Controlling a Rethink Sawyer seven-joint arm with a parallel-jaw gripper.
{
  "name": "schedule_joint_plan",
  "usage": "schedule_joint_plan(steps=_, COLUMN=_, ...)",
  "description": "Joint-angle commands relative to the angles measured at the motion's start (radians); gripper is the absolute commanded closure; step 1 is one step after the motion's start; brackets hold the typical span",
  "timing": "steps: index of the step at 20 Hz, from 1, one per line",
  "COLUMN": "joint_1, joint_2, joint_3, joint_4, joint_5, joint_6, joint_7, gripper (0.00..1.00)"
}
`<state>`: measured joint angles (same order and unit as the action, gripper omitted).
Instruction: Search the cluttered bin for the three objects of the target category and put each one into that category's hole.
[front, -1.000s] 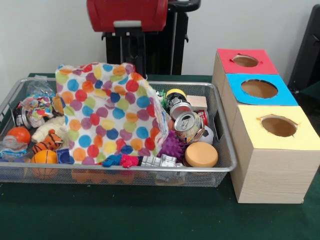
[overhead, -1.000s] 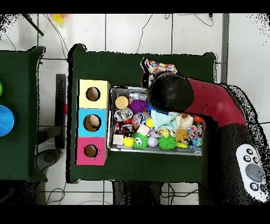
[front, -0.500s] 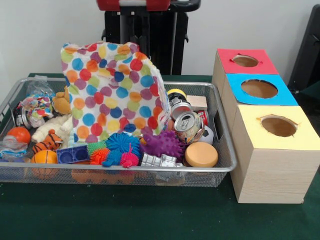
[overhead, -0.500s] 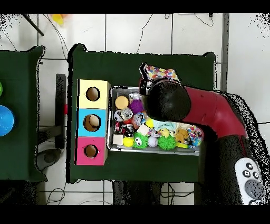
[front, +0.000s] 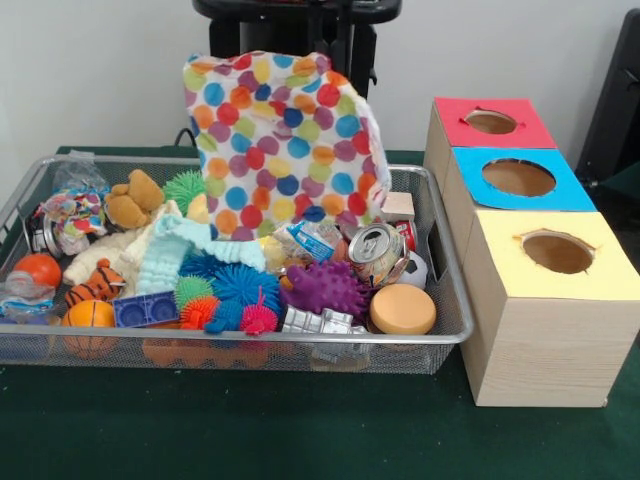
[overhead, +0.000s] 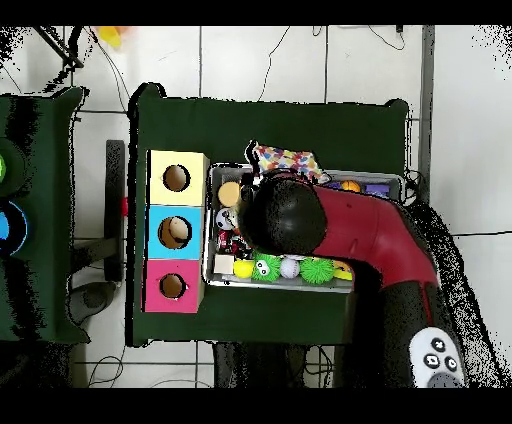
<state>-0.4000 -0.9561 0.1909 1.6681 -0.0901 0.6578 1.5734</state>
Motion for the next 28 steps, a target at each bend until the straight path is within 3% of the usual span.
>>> schedule_joint_plan(steps=1, joint_1=0.044, joint_2=-0.039, joint_3=-0.058, joint_4=0.147, joint_5=0.042, joint_6=0.097, joint_7=0.237, gripper=1.00)
schedule_joint_plan(steps=7, joint_1=0.105, joint_2=-0.032, joint_3=-0.098, joint_4=0.170, joint_5=0.089, joint_6=0.070, joint_7=0.276, gripper=1.00)
schedule_joint_plan(steps=11, joint_1=0.157, joint_2=-0.010, joint_3=-0.136, joint_4=0.146, joint_5=0.099, joint_6=0.072, joint_7=0.308, gripper=1.00)
schedule_joint_plan(steps=28, joint_1=0.341, joint_2=0.132, joint_3=-0.236, joint_4=0.086, joint_5=0.170, joint_6=-0.058, joint_7=0.461, gripper=1.00)
